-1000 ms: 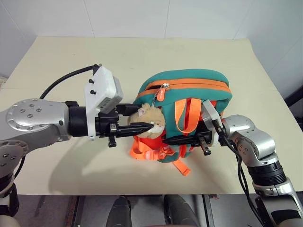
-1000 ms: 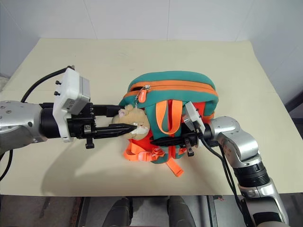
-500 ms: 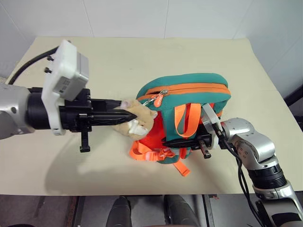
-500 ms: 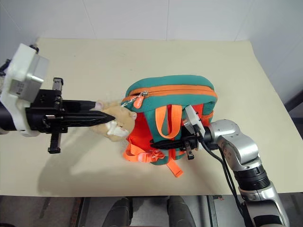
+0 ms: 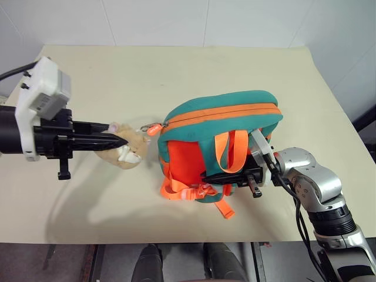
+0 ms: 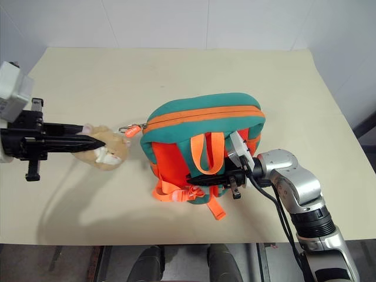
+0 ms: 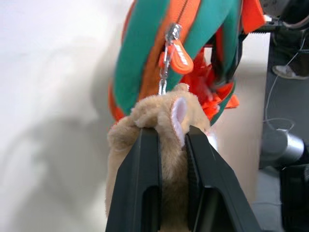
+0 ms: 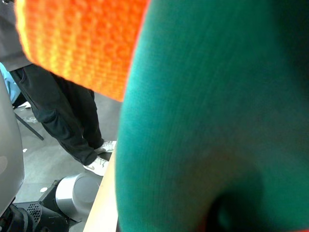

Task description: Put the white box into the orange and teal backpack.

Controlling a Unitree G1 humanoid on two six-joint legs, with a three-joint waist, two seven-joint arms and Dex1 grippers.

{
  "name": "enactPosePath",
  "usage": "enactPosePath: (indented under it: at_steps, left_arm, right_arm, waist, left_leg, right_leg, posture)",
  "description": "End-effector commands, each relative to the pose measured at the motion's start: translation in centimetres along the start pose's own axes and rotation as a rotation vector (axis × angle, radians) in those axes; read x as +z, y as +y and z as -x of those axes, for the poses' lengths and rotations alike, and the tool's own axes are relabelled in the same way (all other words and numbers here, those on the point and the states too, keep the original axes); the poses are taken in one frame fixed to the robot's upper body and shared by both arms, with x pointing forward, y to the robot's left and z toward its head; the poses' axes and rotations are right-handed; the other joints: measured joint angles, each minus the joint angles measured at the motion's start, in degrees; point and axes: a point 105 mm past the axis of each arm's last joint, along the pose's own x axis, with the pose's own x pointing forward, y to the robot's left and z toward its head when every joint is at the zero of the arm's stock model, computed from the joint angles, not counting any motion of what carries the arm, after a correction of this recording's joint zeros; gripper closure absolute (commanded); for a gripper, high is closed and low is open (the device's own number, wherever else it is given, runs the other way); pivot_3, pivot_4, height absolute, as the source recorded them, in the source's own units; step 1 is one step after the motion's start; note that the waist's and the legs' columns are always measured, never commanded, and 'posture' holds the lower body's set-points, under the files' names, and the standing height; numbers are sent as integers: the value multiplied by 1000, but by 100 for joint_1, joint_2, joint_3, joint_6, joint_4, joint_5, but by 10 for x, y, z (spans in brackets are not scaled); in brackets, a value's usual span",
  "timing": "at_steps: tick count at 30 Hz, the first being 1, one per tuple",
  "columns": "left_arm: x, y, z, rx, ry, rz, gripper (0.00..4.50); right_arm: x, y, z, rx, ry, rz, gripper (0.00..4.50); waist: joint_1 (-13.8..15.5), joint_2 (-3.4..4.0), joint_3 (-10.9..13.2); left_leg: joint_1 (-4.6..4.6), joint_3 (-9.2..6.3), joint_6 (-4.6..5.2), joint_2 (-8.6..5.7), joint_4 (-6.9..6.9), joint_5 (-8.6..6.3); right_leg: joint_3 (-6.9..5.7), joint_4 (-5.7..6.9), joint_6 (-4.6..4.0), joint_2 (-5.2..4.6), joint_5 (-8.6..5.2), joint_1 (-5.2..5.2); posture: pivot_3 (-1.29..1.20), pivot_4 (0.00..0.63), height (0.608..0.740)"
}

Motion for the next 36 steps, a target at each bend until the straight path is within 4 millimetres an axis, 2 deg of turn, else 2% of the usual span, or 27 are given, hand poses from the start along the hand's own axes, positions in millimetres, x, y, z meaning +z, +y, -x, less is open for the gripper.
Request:
enactPosePath:
  at_steps: [1, 7, 16, 21, 27, 30, 36]
  left_arm:
    - [-13, 10, 9, 2, 55, 10, 4260]
    - [-55, 24, 1, -16, 164, 56, 4260]
    - [-79, 37, -30, -78, 214, 46, 4275]
    - [-93, 38, -64, -146, 205, 52, 4275]
    - [-109, 37, -80, -173, 222, 76, 4275]
    - [-110, 42, -84, -153, 203, 74, 4275]
    - [-82, 53, -84, -94, 13, 3, 4275]
  right_arm:
    - [3, 1, -1, 10, -2, 10, 4500]
    - [4, 2, -2, 14, -7, 10, 4500]
    - [5, 2, -5, 18, -13, 12, 4500]
    - [7, 1, -6, 24, -14, 15, 4500]
    - [8, -1, -6, 20, -10, 19, 4500]
    - [8, -2, -6, 16, -5, 24, 4500]
    - [13, -2, -3, 9, 3, 35, 4500]
  waist:
    - [-7, 1, 0]
    - [-1, 3, 2]
    - [12, 3, 1]
    - [18, 3, 2]
    - [15, 3, 1]
    - [19, 2, 1]
    - [26, 2, 1]
  left_leg:
    - [0, 0, 0, 0, -2, 0]
    - [-1, 3, 0, 2, -10, 0]
    - [-2, 3, 0, 2, -3, 0]
    - [-2, 2, 1, 2, 6, 0]
    - [-2, 0, 1, 2, 13, 0]
    - [-1, 0, 1, 3, 19, 1]
    - [0, -4, 3, 2, 35, 2]
  right_leg:
    - [0, 0, -1, 0, 0, -1]
    - [0, 1, -3, 0, -3, -8]
    - [0, 6, -2, 1, -2, -5]
    - [0, 14, 0, 2, -2, -2]
    - [0, 22, 1, 3, -1, -3]
    - [0, 29, 1, 3, -1, -2]
    - [-1, 48, 2, 3, -1, -1]
  posture:
    - [0, 150, 740]
    - [0, 150, 740]
    - [0, 150, 740]
    - [0, 150, 740]
    - [0, 150, 740]
    - [0, 150, 740]
    - [0, 150, 740]
